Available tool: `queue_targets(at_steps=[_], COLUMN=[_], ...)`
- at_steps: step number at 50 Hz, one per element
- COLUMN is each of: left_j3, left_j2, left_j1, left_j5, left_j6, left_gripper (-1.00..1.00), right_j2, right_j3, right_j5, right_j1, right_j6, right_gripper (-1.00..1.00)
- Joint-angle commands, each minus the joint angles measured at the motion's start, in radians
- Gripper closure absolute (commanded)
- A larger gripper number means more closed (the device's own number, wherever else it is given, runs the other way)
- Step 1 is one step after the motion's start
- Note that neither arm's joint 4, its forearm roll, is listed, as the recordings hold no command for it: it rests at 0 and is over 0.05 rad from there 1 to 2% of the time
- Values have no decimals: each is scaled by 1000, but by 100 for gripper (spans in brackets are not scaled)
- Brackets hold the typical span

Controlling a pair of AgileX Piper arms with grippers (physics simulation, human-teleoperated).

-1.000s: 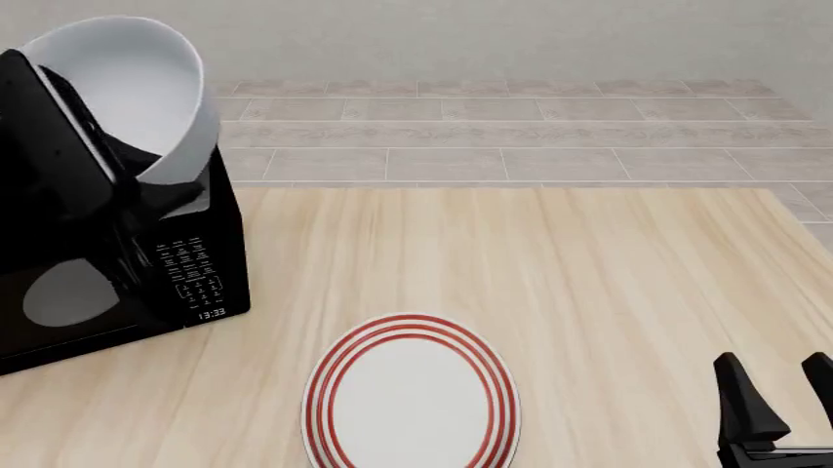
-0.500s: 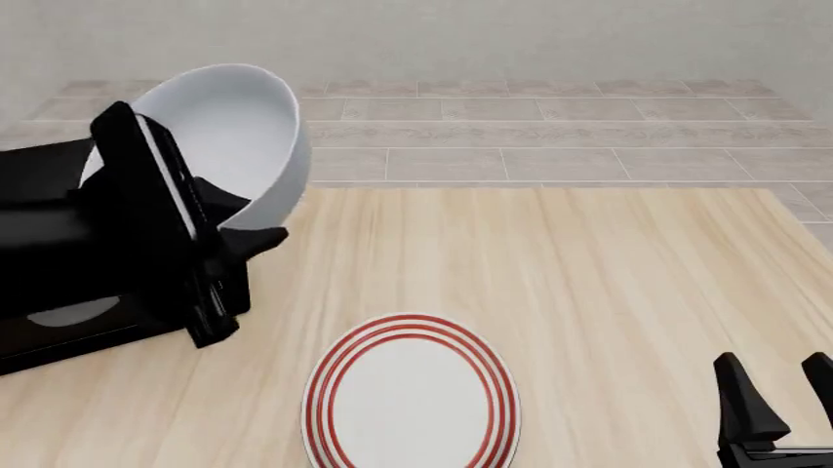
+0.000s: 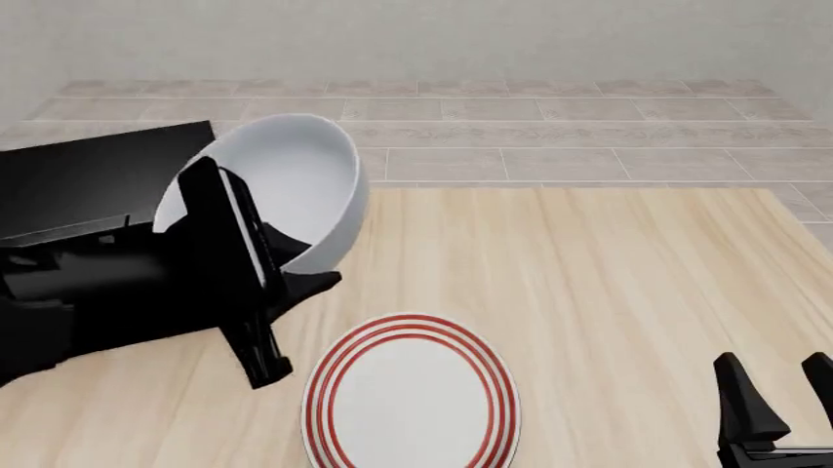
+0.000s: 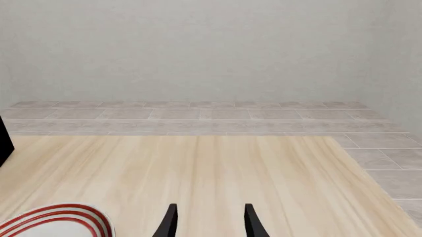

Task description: Pick up the white bowl and put it on the plate.

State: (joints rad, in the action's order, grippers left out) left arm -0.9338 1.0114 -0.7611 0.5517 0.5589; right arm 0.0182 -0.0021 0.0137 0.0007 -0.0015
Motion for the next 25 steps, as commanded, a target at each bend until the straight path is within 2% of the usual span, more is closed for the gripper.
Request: queue_targets(at_steps=[1, 14, 25], left_j3=[33, 96, 116], left_j2=[33, 71, 93], left_j1=[-42, -79, -117], left_j5=[-51, -104, -128], left_j6=[-14, -10, -11], left_gripper=[100, 100, 100], right_j2=[0, 1, 0], right_j3=[0, 0, 0], right_j5=[0, 0, 0], right_j1=[0, 0, 0], right_j6=[0, 0, 0], right_gripper=[-100, -100, -100])
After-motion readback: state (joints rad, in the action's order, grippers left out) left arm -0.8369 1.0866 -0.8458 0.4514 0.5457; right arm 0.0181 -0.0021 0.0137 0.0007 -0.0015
